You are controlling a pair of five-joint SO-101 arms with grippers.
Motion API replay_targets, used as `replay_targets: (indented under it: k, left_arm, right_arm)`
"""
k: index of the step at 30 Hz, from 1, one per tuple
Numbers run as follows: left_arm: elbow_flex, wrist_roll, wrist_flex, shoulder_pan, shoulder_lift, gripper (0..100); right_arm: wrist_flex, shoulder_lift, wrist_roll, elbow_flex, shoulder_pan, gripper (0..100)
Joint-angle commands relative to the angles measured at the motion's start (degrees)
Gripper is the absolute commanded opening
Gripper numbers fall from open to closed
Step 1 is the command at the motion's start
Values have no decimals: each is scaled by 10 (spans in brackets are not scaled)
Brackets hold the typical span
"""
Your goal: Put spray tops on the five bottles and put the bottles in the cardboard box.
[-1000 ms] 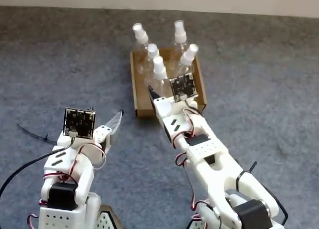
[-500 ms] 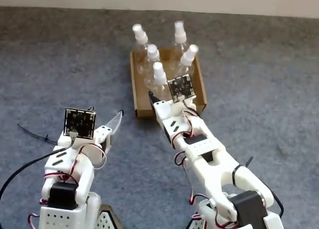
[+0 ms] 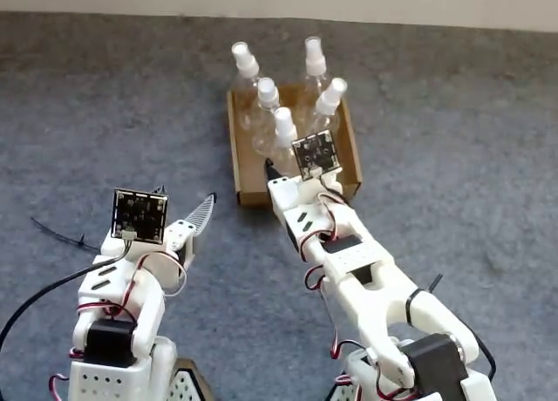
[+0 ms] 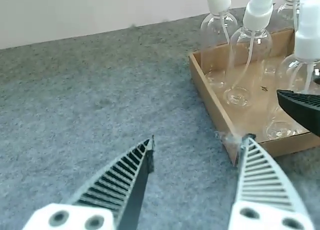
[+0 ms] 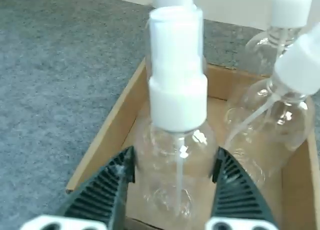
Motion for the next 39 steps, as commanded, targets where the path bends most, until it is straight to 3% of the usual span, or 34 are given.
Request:
replay_targets:
  k: [1, 10, 26, 39]
  left_arm:
    - [-4, 4, -13, 8, 0, 248]
    - [-4, 4, -13, 7, 0, 248]
    - [-3, 4, -13, 7, 0, 248]
    - [-3, 4, -13, 7, 0, 248]
  right_arm:
    - [-11, -5, 5, -7, -5, 152]
    - [-10, -5, 5, -7, -5, 230]
    - [-1, -6, 5, -11, -5, 235]
    - [141, -195, 4, -13, -4, 235]
